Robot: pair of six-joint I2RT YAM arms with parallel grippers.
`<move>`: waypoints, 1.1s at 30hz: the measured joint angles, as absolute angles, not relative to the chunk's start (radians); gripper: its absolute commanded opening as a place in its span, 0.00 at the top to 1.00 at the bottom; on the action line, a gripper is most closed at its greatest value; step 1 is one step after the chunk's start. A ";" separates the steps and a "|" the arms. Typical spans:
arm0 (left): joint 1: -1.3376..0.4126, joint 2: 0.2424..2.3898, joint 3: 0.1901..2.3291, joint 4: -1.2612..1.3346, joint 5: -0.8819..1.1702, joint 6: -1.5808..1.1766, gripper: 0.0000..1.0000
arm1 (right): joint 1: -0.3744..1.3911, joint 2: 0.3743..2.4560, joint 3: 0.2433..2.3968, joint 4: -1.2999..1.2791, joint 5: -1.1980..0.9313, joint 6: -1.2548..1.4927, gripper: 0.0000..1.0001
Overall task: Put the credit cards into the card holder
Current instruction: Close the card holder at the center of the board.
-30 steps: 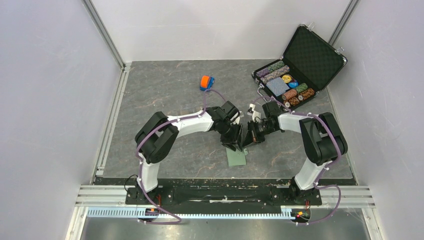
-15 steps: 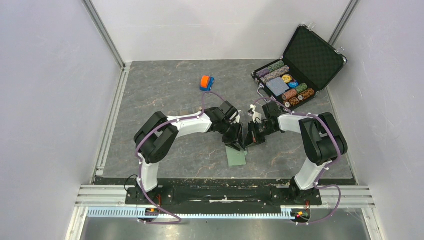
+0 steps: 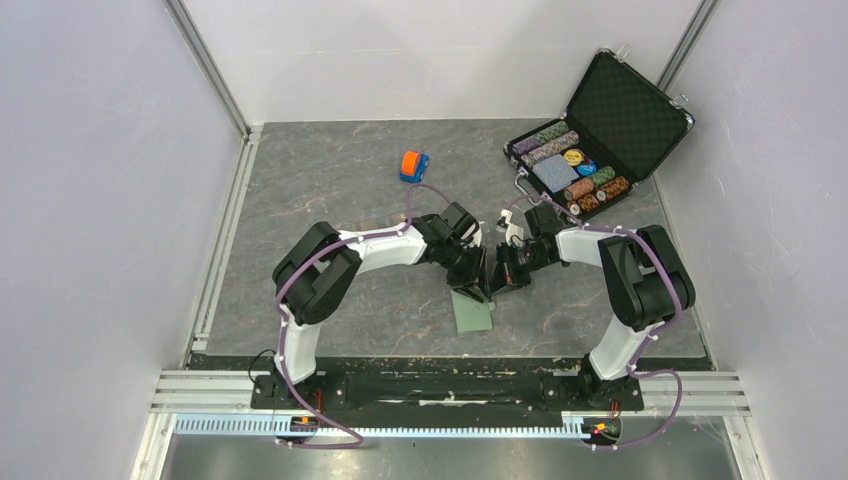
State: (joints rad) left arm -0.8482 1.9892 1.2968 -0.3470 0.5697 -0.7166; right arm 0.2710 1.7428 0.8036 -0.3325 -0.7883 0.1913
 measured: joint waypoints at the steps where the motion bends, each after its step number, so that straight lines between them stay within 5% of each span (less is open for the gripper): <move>1: -0.848 1.990 1.297 -0.346 0.572 -0.717 0.78 | 0.271 1.743 0.804 -0.332 -0.788 0.191 1.00; 5: -0.849 1.992 1.300 -0.340 0.582 -0.727 0.98 | 0.271 1.743 0.804 -0.332 -0.788 0.191 1.00; 33: -0.849 1.957 1.333 -0.541 0.434 -0.705 0.98 | 0.271 1.739 0.804 -0.334 -0.788 0.191 1.00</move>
State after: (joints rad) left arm -0.8486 1.9572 1.3327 -0.5411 0.4343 -0.7048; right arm 0.2710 1.7386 0.8036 -0.3340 -0.7883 0.1913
